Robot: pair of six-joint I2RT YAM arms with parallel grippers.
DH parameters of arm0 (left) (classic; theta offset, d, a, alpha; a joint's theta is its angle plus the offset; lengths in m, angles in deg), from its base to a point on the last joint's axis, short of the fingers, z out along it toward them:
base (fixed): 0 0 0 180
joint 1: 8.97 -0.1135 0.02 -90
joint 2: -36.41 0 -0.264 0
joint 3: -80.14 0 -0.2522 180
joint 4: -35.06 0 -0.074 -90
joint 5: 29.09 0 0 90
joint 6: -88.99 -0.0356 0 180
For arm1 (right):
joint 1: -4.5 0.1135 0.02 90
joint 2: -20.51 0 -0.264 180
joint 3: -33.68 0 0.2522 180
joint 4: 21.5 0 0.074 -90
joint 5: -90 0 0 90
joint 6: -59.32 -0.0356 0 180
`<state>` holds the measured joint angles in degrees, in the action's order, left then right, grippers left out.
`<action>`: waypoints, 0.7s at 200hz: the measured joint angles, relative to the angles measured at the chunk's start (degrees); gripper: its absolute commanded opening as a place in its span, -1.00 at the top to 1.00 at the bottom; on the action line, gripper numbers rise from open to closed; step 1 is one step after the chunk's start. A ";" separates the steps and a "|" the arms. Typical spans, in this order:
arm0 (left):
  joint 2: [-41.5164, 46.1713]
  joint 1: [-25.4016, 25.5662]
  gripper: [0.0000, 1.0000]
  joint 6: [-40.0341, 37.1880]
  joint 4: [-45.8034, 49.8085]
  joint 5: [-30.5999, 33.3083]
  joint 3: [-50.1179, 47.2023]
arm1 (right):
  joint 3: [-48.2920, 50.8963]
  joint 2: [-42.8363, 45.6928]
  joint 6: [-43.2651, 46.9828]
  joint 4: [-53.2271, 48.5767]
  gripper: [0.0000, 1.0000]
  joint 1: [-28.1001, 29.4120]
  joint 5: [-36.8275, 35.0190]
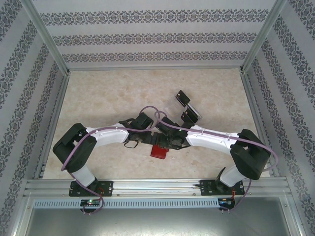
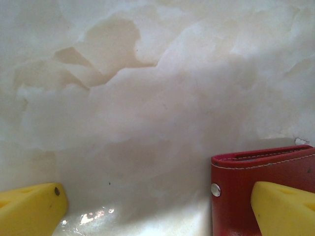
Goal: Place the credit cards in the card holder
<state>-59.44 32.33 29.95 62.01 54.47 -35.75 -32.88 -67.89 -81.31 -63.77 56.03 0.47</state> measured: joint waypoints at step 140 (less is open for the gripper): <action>0.02 0.00 -1.00 0.59 -0.17 0.00 0.00 | -0.72 -1.44 1.38 -2.21 1.00 0.00 -1.90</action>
<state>-59.42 32.33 30.54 61.84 54.47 -35.75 -33.60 -69.33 -79.93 -65.98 56.03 -1.44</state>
